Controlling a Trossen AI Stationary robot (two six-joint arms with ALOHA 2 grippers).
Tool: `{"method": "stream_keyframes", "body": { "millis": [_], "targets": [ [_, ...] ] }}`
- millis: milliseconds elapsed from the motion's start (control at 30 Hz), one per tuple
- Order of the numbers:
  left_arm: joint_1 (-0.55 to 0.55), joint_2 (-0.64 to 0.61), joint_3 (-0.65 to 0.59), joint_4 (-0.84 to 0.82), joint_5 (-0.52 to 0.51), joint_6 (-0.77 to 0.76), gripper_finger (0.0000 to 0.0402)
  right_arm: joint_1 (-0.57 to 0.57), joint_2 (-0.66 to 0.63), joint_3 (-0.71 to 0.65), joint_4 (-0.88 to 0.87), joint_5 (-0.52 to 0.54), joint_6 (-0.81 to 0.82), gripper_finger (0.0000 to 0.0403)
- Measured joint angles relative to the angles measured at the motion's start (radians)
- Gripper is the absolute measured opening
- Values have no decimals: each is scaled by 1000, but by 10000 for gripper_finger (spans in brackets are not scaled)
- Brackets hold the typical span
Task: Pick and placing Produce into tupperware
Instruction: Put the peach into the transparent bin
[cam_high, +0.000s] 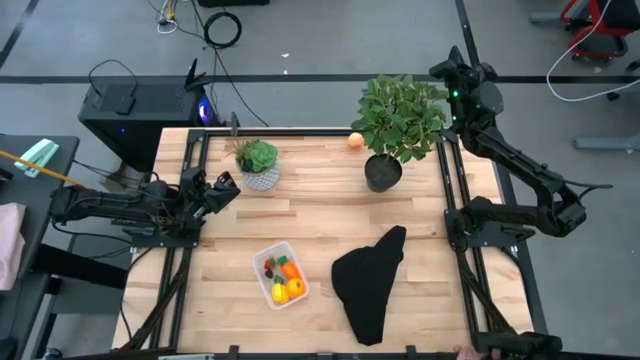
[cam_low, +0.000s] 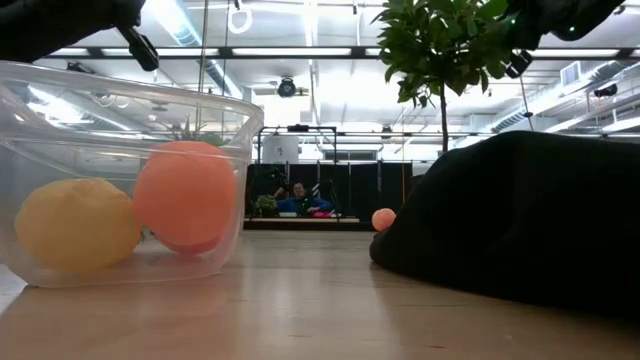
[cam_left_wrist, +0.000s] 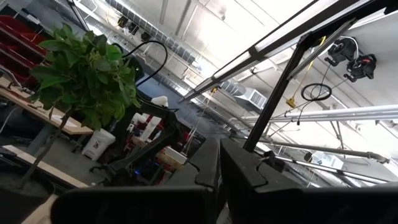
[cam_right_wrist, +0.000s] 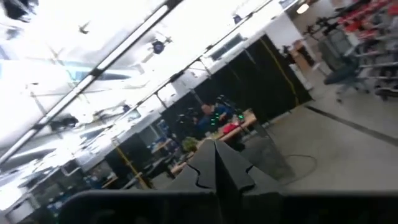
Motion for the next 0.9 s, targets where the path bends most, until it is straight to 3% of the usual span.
{"method": "stream_keyframes", "body": {
  "millis": [400, 567, 633, 733, 900],
  "targets": [
    [0, 0, 0, -7, 0, 0, 29, 71, -84, 0, 172, -65, -95, 0],
    [0, 0, 0, -7, 0, 0, 23, 169, -232, -1, 123, -155, -253, 0],
    [0, 0, 0, -7, 0, 0, 25, 228, -330, 1, 30, -183, -297, 0],
    [0, 0, 0, -8, 0, 1, 31, 310, -506, 1, -245, -174, -363, 0],
    [0, 0, 0, -10, 0, 1, 36, 416, -772, 2, -583, -204, -297, 0]
  ]
}}
